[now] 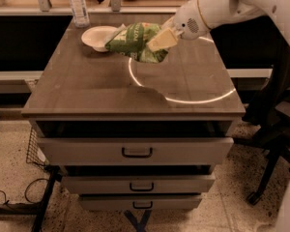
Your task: Place green jalapeno chip bag into paper bowl
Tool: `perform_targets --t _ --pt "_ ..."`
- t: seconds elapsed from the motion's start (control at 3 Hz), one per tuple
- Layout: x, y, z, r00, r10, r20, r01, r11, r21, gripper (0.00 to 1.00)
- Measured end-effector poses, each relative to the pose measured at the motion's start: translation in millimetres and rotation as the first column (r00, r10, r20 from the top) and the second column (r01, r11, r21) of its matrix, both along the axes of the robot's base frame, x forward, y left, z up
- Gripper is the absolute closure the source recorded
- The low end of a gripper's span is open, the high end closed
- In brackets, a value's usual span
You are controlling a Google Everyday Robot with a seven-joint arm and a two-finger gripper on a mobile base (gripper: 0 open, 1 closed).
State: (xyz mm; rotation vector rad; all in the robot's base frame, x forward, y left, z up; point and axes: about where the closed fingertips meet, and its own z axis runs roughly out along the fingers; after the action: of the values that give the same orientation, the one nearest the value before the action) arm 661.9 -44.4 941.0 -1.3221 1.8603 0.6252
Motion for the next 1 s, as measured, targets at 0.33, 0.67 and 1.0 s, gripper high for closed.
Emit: perform_targets --t 0.33,0.67,1.0 --pt "38 13 18 0.9991 -0.032 0.029 0.032 0.999 -0.021 1.00" --pt "78 24 24 0.9975 -0.054 0.046 0.055 0.998 -0.017 1.00" --pt "116 47 30 0.9955 -0.053 0.079 0.051 0.998 0.028 1.00"
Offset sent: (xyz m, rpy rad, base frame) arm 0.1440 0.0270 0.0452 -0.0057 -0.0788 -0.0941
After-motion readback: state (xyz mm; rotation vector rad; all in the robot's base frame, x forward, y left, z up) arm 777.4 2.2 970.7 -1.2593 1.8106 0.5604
